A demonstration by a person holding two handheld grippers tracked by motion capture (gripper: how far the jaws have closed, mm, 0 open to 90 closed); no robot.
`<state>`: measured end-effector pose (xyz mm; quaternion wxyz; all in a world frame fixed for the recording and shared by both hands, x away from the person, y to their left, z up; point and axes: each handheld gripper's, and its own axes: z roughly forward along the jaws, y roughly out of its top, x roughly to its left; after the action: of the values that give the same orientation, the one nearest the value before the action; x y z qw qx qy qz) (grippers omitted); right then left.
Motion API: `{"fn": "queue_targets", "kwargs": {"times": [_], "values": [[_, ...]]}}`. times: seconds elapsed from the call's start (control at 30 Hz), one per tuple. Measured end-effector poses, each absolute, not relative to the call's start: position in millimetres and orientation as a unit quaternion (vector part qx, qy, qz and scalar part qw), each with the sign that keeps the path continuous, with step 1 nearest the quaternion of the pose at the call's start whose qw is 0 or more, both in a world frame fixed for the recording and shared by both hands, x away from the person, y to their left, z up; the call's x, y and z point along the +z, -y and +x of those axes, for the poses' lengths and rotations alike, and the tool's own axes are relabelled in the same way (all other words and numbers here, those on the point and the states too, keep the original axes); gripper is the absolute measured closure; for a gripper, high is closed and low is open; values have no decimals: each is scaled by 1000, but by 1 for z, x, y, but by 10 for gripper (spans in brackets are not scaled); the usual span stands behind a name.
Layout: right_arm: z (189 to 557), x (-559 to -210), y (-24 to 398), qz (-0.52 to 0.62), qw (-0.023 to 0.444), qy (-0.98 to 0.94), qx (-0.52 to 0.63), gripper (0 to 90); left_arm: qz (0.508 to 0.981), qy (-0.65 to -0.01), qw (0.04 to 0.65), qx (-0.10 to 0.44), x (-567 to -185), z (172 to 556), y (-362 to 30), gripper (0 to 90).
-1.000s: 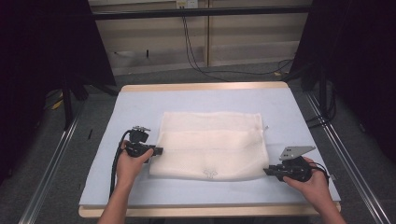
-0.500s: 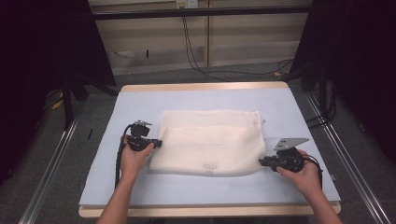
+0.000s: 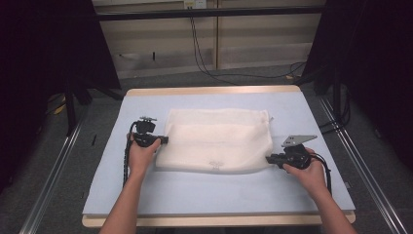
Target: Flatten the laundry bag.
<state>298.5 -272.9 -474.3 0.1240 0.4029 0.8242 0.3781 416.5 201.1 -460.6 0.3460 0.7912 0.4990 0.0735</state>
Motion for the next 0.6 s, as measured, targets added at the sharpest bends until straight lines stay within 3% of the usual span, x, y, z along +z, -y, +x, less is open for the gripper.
{"fn": "queue_targets", "kwargs": {"times": [0.6], "values": [[335,-472,265,447,139,-804,366,839,775,-523,345,85,-454,443,-208,823]]}}
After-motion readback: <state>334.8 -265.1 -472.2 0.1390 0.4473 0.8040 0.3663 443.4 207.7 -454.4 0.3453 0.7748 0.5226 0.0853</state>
